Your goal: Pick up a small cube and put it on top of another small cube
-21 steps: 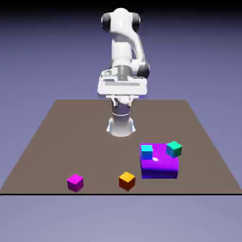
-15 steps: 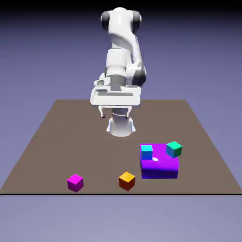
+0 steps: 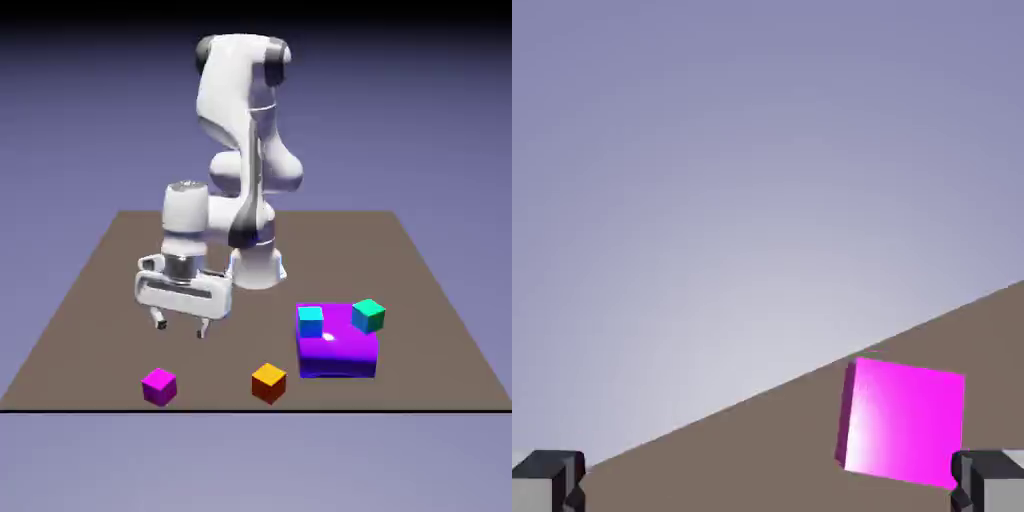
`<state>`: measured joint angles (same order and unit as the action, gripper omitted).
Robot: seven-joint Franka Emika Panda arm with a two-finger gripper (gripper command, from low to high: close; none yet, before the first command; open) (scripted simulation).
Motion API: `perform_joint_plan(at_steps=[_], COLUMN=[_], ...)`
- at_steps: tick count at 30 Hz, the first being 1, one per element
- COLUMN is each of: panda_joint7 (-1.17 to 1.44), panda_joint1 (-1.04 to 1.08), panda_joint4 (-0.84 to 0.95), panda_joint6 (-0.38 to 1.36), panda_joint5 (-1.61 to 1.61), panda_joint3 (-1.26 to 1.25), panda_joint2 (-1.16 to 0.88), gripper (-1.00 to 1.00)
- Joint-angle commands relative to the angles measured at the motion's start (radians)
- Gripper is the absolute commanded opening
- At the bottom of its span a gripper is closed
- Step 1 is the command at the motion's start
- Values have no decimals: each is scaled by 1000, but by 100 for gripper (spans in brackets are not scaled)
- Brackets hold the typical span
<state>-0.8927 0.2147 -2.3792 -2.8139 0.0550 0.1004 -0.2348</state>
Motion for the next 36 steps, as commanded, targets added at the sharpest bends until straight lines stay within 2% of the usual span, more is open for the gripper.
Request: perform_joint_plan(at_steps=[1,5,11,12,18,36], panda_joint7=[-7,-26,-5,-5,-25,-575], panda_joint1=[10,39,73,73,40,21], panda_joint4=[19,73,134,134,76,-240], panda_joint6=[10,38,-90,-90,33,356], panda_joint5=[2,9,37,37,10,94], panda_joint3=[5,17,-21,-21,16,-610], panda_joint2=[-36,-137,-326,-326,-145,508], gripper=[0,0,0,-100,-100,-100])
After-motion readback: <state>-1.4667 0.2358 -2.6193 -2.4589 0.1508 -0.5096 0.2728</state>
